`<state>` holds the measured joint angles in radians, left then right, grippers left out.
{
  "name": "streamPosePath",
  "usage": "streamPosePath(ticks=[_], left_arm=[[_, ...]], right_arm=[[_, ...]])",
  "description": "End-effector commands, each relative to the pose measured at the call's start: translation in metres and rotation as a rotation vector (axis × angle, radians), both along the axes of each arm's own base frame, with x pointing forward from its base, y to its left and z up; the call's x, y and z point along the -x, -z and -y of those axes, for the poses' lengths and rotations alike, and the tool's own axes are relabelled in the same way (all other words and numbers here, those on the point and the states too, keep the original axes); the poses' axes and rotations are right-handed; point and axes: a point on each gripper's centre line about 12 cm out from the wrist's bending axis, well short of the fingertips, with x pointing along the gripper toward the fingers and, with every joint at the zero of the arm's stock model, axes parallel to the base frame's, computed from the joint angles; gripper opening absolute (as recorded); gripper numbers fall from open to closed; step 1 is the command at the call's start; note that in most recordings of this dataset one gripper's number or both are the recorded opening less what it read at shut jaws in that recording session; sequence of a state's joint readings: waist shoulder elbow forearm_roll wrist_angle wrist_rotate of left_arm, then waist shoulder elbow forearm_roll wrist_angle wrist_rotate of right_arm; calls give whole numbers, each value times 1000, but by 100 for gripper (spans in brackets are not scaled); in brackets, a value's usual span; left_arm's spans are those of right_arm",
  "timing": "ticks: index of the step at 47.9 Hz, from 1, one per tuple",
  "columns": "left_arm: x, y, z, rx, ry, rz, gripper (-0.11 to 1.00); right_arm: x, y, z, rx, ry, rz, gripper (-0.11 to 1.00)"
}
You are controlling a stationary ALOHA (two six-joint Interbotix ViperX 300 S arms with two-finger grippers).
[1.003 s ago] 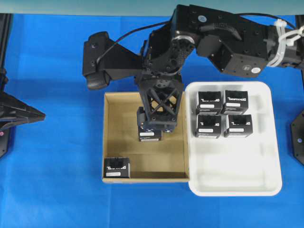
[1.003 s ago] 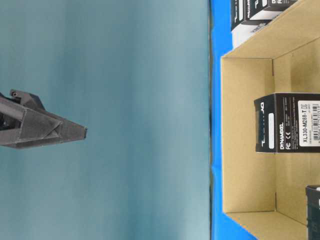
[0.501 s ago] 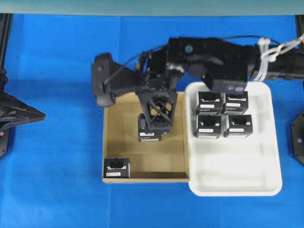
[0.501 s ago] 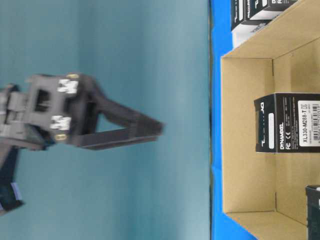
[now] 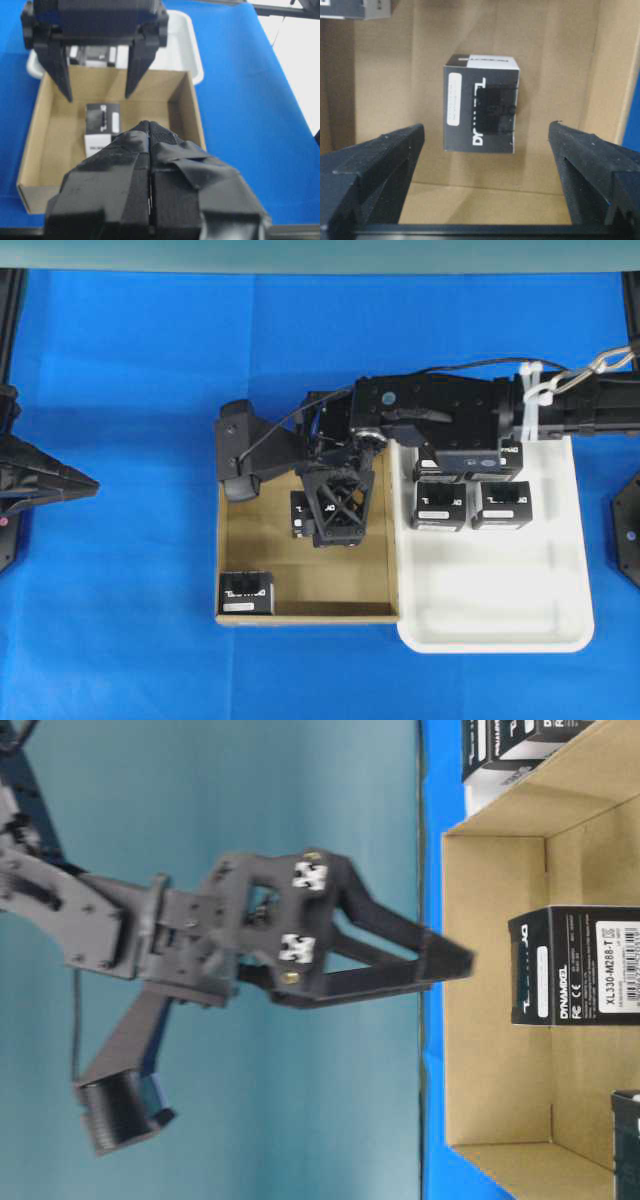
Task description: Pick the box from inside the cardboard box.
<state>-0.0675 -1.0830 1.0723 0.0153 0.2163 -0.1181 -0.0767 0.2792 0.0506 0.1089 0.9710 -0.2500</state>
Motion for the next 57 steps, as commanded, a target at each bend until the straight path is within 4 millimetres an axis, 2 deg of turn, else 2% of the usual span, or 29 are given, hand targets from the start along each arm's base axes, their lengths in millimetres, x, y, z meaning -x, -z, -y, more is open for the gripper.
streamPosePath(ticks=[1,15,33,45,57], left_arm=[[-2,-8,0,-2,2,17,-7],[-3,-6,0,-1,2,11,-7],[-3,-6,0,-1,2,11,-7],[-3,-6,0,-1,2,11,-7],[-3,-6,0,-2,2,9,-7]], right_arm=[[-1,7,-2,-1,0,4,100],[-6,31,-1,2,2,-6,100],[-7,45,-1,0,-1,-31,100],[-5,70,-3,-10,8,-58,100],[-4,73,-4,-12,18,-53,100]])
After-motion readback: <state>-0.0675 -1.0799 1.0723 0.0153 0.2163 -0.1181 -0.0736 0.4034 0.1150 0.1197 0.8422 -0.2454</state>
